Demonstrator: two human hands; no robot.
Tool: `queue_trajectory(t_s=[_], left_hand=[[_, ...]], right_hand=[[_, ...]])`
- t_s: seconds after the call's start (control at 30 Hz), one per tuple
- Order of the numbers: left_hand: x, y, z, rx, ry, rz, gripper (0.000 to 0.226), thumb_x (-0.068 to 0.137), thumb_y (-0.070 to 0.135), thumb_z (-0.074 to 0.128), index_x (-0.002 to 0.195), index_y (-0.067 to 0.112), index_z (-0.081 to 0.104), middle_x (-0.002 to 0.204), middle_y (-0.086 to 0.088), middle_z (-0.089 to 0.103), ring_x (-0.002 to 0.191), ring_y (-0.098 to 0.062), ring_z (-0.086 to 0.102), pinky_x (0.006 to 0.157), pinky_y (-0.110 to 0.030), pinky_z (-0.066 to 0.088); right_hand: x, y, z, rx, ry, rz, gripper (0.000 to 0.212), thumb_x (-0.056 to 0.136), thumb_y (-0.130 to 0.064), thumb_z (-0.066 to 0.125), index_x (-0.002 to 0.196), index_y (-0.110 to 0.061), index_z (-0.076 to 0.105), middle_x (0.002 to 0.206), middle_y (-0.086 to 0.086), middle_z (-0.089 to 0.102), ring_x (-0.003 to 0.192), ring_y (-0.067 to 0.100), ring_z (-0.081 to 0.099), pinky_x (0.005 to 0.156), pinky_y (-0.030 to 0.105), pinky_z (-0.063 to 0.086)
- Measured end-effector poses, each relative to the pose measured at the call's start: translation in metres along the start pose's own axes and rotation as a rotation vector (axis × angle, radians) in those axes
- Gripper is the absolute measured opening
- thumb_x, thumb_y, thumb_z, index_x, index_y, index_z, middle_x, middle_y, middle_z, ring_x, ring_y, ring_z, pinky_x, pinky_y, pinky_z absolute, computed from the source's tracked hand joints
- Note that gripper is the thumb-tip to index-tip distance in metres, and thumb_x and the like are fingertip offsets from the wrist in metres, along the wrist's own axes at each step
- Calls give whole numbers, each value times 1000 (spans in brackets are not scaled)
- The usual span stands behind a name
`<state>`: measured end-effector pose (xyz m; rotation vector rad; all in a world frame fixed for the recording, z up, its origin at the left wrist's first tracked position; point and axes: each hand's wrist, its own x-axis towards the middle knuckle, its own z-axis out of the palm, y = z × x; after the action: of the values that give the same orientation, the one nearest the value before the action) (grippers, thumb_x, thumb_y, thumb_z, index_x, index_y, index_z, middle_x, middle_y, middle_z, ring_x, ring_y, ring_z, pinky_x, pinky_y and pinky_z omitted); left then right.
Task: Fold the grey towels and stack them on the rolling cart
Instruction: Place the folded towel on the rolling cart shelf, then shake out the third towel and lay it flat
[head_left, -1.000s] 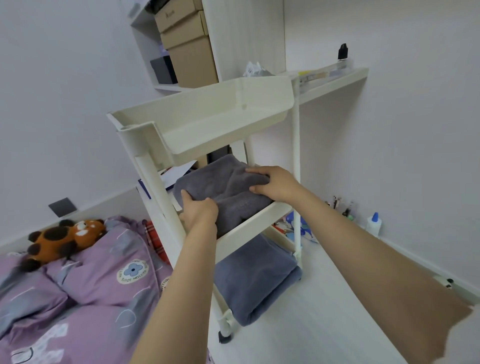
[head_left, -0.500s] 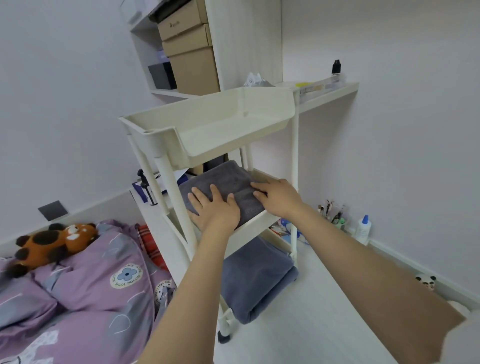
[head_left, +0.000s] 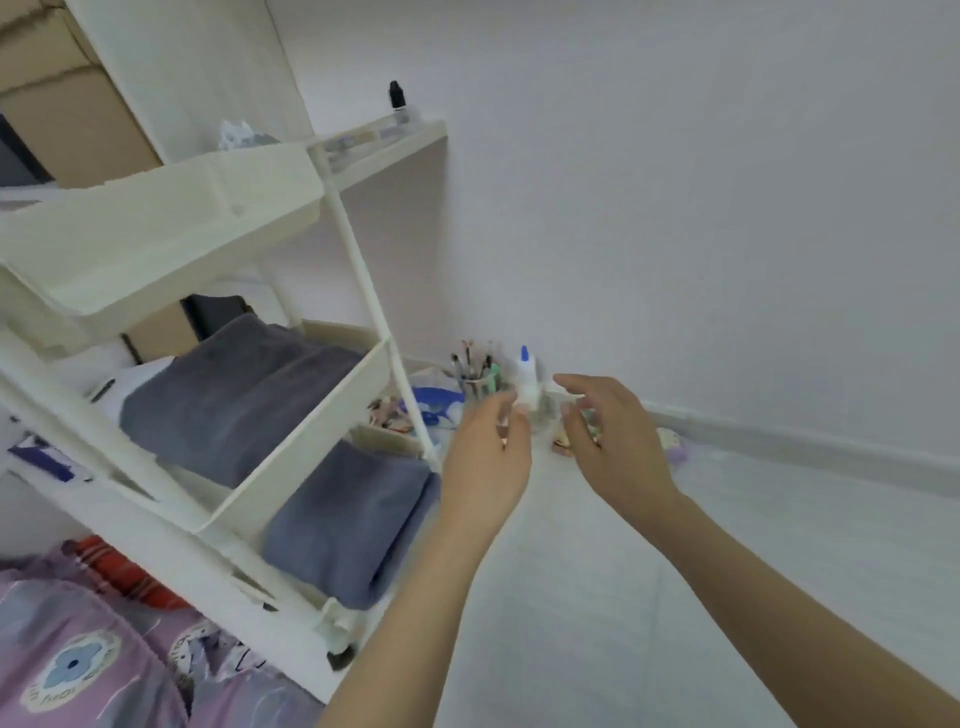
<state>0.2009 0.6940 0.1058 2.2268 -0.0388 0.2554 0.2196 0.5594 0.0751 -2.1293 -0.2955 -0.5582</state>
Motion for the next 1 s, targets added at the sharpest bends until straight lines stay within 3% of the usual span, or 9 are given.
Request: queue_trajectory(t_s=[0.13, 0.3, 0.47, 0.7, 1.0], left_hand=[[-20, 30, 83, -99, -234, 40, 27, 100, 29, 41, 120, 22, 57, 105, 7, 62, 96, -9, 60, 79, -23, 42], [-58, 88, 195, -109, -527, 126, 27, 99, 30, 39, 119, 25, 57, 109, 8, 61, 96, -12, 64, 82, -27, 48], [-123, 163, 297, -127, -762, 213, 29, 99, 34, 37, 120, 27, 56, 115, 9, 59, 98, -10, 63, 82, -29, 50], [-218, 255, 418, -172, -985, 189, 19, 98, 30, 41, 107, 26, 58, 97, 14, 59, 88, -10, 64, 71, -20, 46], [-307, 342, 530, -192, -1149, 103, 18, 97, 30, 44, 83, 26, 55, 82, 8, 61, 80, -14, 65, 84, -38, 52]], right_hand=[[-59, 47, -79, -136, 131, 194, 28, 92, -14, 53, 119, -19, 60, 109, -3, 60, 91, 14, 58, 77, 30, 50], [-137, 103, -178, -281, 286, 422, 30, 93, -15, 52, 122, -20, 58, 111, -5, 57, 82, 4, 55, 71, 20, 45], [-224, 146, -286, -394, 451, 641, 32, 94, -17, 51, 125, -21, 56, 113, -5, 56, 81, 3, 54, 70, 20, 43], [-330, 191, -414, -473, 573, 807, 31, 92, -16, 53, 123, -19, 56, 110, -3, 58, 81, 6, 52, 69, 25, 44], [-417, 237, -534, -536, 702, 956, 30, 92, -16, 55, 121, -14, 58, 114, 1, 55, 85, 16, 58, 75, 28, 46]])
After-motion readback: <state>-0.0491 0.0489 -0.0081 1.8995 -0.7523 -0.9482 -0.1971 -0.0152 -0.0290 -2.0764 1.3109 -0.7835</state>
